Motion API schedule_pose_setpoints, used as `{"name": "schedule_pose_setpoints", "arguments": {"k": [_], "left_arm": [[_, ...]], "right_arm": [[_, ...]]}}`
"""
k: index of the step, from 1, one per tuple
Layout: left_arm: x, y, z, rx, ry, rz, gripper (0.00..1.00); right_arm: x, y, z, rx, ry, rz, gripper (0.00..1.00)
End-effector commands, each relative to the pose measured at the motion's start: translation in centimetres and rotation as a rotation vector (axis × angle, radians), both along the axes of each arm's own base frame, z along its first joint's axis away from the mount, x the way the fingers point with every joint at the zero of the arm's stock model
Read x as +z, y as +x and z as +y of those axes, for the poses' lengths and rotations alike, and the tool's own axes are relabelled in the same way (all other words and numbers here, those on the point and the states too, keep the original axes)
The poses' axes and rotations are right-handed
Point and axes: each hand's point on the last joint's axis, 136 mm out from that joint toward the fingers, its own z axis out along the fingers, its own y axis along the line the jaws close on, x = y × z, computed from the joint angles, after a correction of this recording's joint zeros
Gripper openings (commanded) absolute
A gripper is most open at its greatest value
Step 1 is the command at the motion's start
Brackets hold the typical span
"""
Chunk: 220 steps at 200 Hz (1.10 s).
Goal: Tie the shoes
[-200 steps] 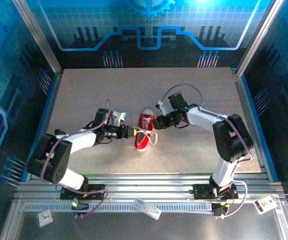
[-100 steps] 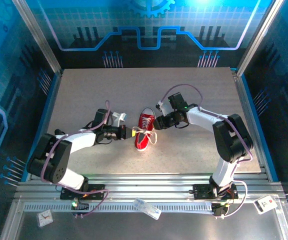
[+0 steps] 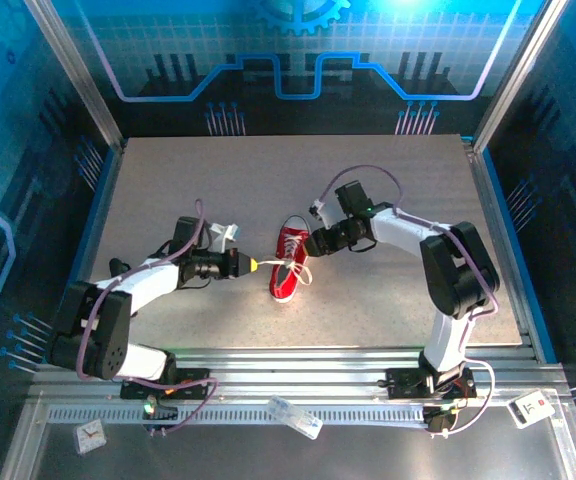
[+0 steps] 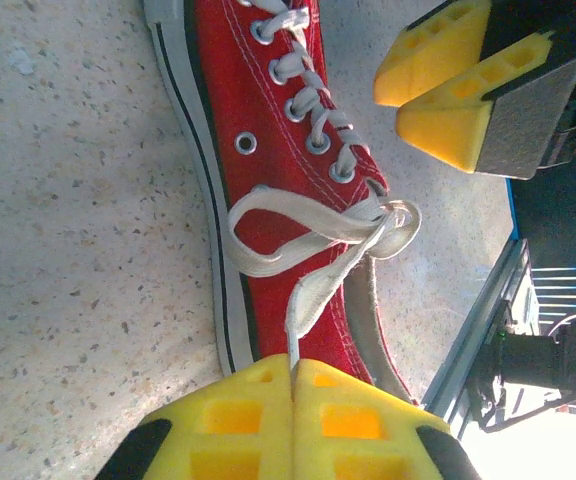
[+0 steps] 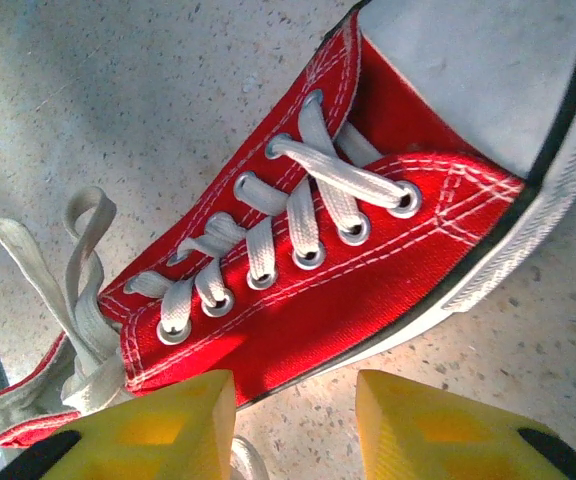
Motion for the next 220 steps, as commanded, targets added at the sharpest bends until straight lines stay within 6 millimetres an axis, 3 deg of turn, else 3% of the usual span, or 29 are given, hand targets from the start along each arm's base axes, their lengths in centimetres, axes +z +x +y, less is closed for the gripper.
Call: {"name": "schedule_pose_setpoints", "arguments": {"k": [1,43,76,100,122,150,179,220], "left_arm": [[1.2,-0.3,-0.3,-0.04,-0.035,-0.023,0.0],[1.3,-0.2,-0.5,-0.052,-0.044,-0.022,0.0],[1.5,0.0,-0.6,-0.061,-0.045,-0.022,0.0],[1.3,0.2,-0.8,-0.062,-0.046,-0.015,0.0],[1.2,0.4,-0.8,-0.058,-0.044,-0.013,0.0],[1.1,0.7,-0.8,-0.051,-0.045,-0.011,0.0],[1.3,0.9,-0.9,-0.05,-0.046,-0.016,0.0],[1.1,1.0,-0.9,-0.052,-0.048,-0.012,0.0]], "right_arm": [[-0.1,-0.7,0.5,0.035,0.048,0.052,0.39],[-0.9,-2.3,-0.8,-0.024,0.042,0.056,0.41],[0.0,-3.5,-1.5,-0.073,0.051,0.005,0.39],[1.2,-4.3,-0.7,-0.049,0.06,-0.053,0.36],[0.4,-5.8,0.2,-0.017,0.047,-0.046,0.35],[-0.9,-6.2,1.2,0.002,0.027,-0.021,0.35],[-0.1,-4.8,1.9,-0.005,0.014,-0.069,0.35],[0.0,-4.7,2.5,0.014,0.033,-0.061,0.31]]}}
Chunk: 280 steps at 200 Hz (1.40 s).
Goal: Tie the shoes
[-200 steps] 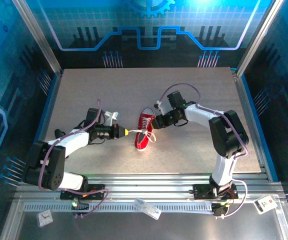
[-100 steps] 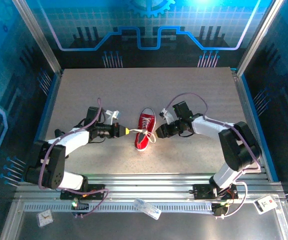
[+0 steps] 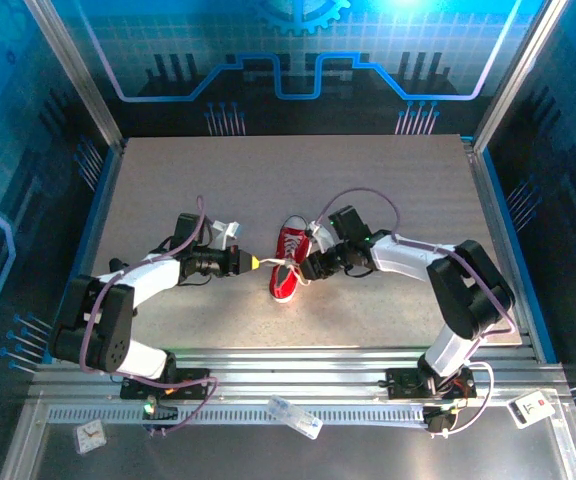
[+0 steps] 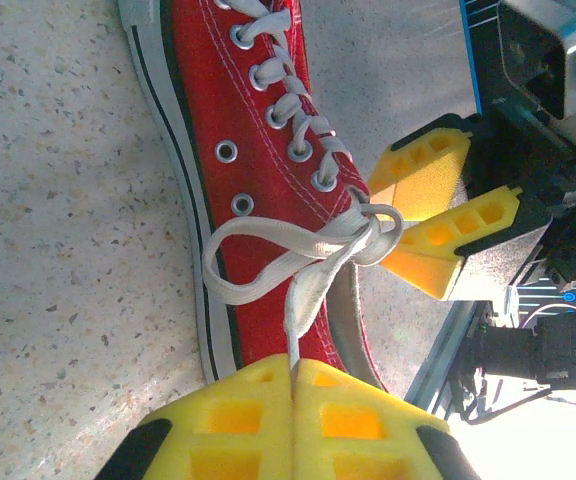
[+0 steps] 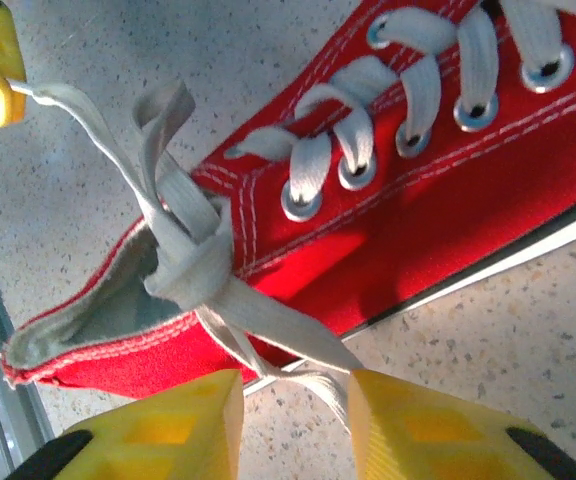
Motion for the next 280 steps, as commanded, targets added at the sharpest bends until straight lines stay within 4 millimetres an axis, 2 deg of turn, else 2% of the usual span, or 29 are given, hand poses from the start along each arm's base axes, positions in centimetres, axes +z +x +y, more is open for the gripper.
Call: {"name": "schedule_pose_setpoints", "arguments": {"k": [1,49,68,83,100,121,144,150,173,230,245,267,280], "left_arm": [[0.8,0.6,-0.4,-0.023,-0.019,-0.031,0.0],[0.7,0.6,-0.5,-0.024,-0.021,-0.027,0.0],[0.7,0.7,-0.5,-0.023,-0.019,-0.028,0.0],[0.7,0.7,-0.5,-0.024,-0.018,-0.028,0.0],[0.7,0.6,-0.5,-0.025,-0.018,-0.028,0.0],[0.7,0.7,-0.5,-0.024,-0.018,-0.029,0.0],[0.7,0.7,-0.5,-0.022,-0.019,-0.028,0.0],[0.7,0.7,-0.5,-0.024,-0.02,-0.027,0.0],[0.7,0.7,-0.5,-0.024,-0.019,-0.024,0.0],[0.8,0.9,-0.7,-0.028,-0.019,-0.026,0.0],[0.7,1.0,-0.7,-0.029,-0.018,-0.027,0.0],[0.8,1.1,-0.8,-0.033,-0.02,-0.027,0.0],[1.0,1.2,-0.9,-0.033,-0.02,-0.029,0.0]], "right_arm": [[0.8,0.6,1.0,0.015,0.03,-0.021,0.31],[1.1,0.0,1.1,0.017,0.042,-0.017,0.25],[1.4,0.2,0.4,-0.003,0.027,-0.047,0.26],[1.8,0.9,-0.4,-0.027,0.03,-0.052,0.32],[1.1,1.4,-1.7,-0.053,0.011,-0.028,0.38],[0.1,1.1,-2.4,-0.047,-0.017,-0.019,0.39],[-0.4,0.9,-2.0,-0.031,-0.008,-0.015,0.41],[-1.4,0.0,-2.3,-0.028,-0.018,0.008,0.42],[-2.0,-0.4,-1.8,-0.009,-0.013,0.017,0.44],[-3.5,-0.5,-1.1,0.014,-0.025,0.033,0.45],[-3.5,-0.2,-0.9,0.015,-0.023,0.021,0.4],[-3.1,0.2,-0.6,0.016,-0.018,-0.007,0.14],[-2.5,0.3,-0.7,0.013,-0.018,-0.032,0.04]]}}
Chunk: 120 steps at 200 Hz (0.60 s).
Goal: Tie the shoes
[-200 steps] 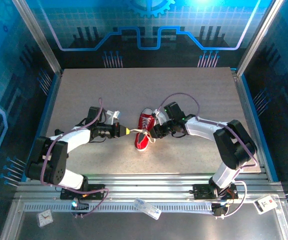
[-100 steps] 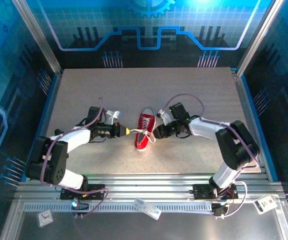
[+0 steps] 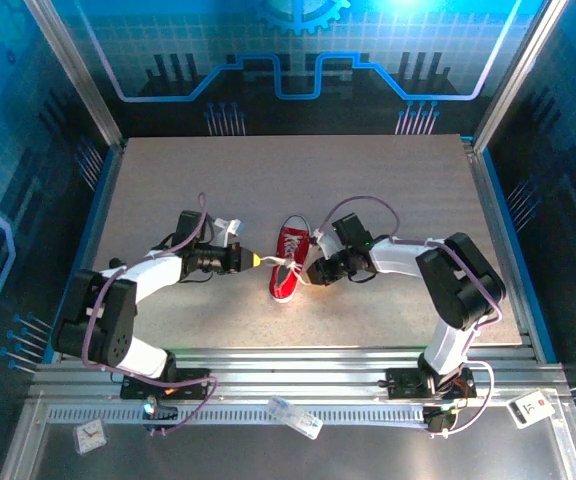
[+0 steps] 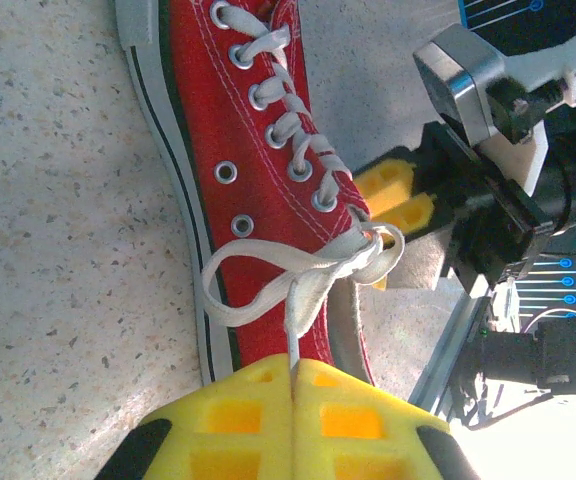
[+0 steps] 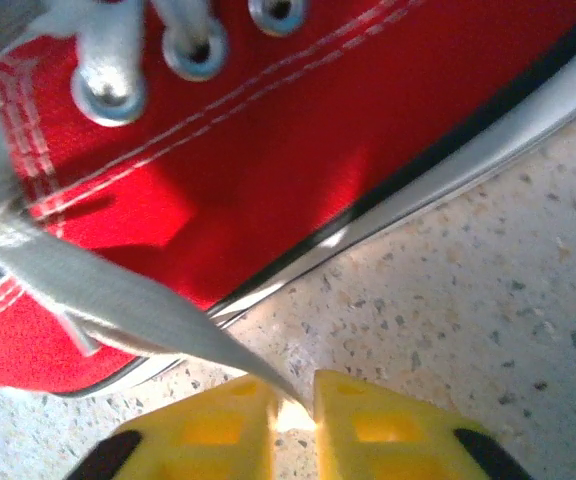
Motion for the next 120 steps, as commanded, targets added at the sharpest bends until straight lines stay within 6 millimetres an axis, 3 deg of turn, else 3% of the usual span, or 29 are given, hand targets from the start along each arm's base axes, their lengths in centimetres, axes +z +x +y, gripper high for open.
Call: {"name": "schedule_pose_setpoints", "arguments": {"k": [1,9,79,120], "left_arm": [[0.9,0.5,-0.6,-0.028,-0.02,-0.027,0.0],[1.0,0.6,-0.6,-0.029,-0.019,-0.028,0.0],[0.7,0.9,-0.7,-0.028,-0.009,-0.015,0.0],[-0.1,1.2,-1.1,-0.025,0.01,0.012,0.0]], "right_arm": [[1.3,0.6,0.9,0.025,0.021,-0.073,0.03],[1.6,0.6,0.7,0.02,0.022,-0.092,0.0],[5.5,-1.5,0.5,0.076,0.034,-0.248,0.0],[5.6,-3.5,2.1,0.194,0.051,-0.212,0.0]]}}
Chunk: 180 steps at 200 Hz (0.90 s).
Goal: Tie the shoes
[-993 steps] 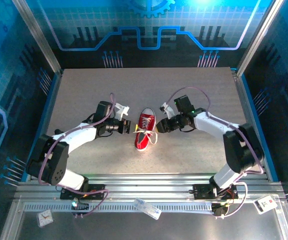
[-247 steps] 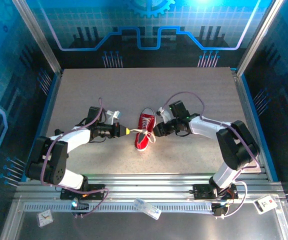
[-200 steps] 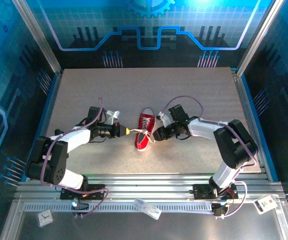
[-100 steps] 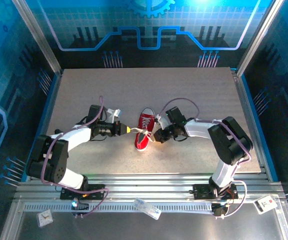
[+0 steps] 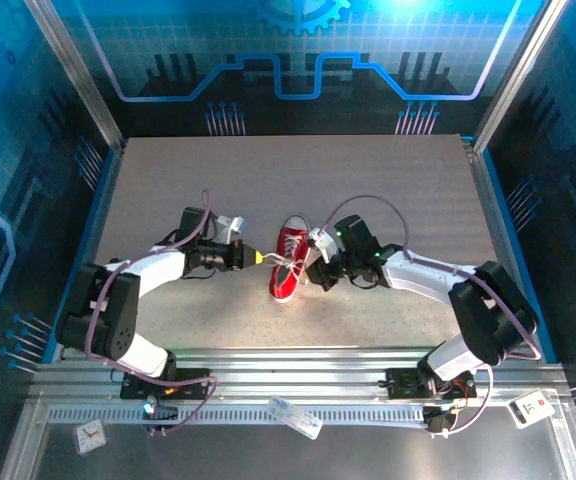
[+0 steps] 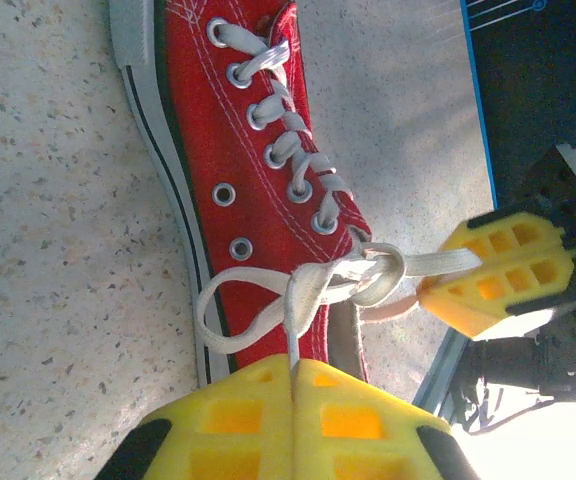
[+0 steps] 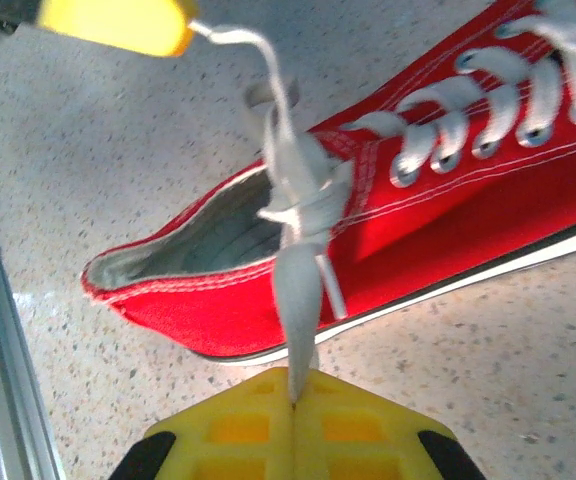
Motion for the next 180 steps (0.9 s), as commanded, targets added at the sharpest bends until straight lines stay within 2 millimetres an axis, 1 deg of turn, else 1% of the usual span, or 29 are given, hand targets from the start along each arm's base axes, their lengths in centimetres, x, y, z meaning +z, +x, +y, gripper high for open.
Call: {"name": "schedule_pose_setpoints", "arguments": {"k": [1,31,44,46,50,58,76,91,100,102,106,136,153,180], "left_arm": [[0.1,0.4,-0.5,-0.015,0.005,0.006,0.0],[-0.5,0.7,-1.0,-0.012,0.014,0.026,0.0],[-0.8,0.8,-1.0,-0.006,0.017,0.033,0.0],[-0.9,0.8,-1.0,-0.005,0.019,0.034,0.0],[-0.9,0.8,-1.0,-0.003,0.019,0.036,0.0],[-1.0,0.9,-1.0,-0.001,0.021,0.039,0.0],[-1.3,0.8,-1.0,0.002,0.026,0.048,0.0],[-1.6,0.7,-1.0,0.001,0.028,0.056,0.0],[-1.8,0.7,-0.9,0.003,0.032,0.061,0.0],[-1.8,0.7,-0.9,0.003,0.032,0.061,0.0],[-1.8,0.7,-0.9,0.002,0.033,0.062,0.0],[-2.0,0.8,-0.8,0.004,0.037,0.062,0.0],[-2.1,0.8,-0.9,0.002,0.037,0.065,0.0],[-2.2,0.9,-0.9,0.001,0.036,0.064,0.0]], "right_arm": [[0.0,-1.2,1.0,0.09,-0.008,0.017,0.01],[-0.8,-1.7,2.9,0.152,-0.012,0.054,0.05],[-1.6,-2.3,3.5,0.178,-0.009,0.076,0.07],[-1.0,-1.9,4.1,0.183,0.003,0.063,0.07],[-0.9,-1.8,4.4,0.188,0.009,0.059,0.09],[-1.1,-2.0,4.8,0.197,0.014,0.07,0.15],[-1.6,-2.4,5.2,0.206,0.033,0.103,0.37],[-1.5,-2.6,5.1,0.203,0.046,0.108,0.46],[-0.6,-2.3,5.1,0.197,0.07,0.092,0.51],[-1.2,-2.7,4.6,0.194,0.063,0.108,0.52],[-1.1,-2.8,4.4,0.189,0.069,0.112,0.54],[0.5,-2.8,2.4,0.151,0.137,0.144,0.64],[1.1,-2.6,1.0,0.12,0.163,0.164,0.66],[1.6,-1.9,-1.0,0.066,0.205,0.187,0.67]]}}
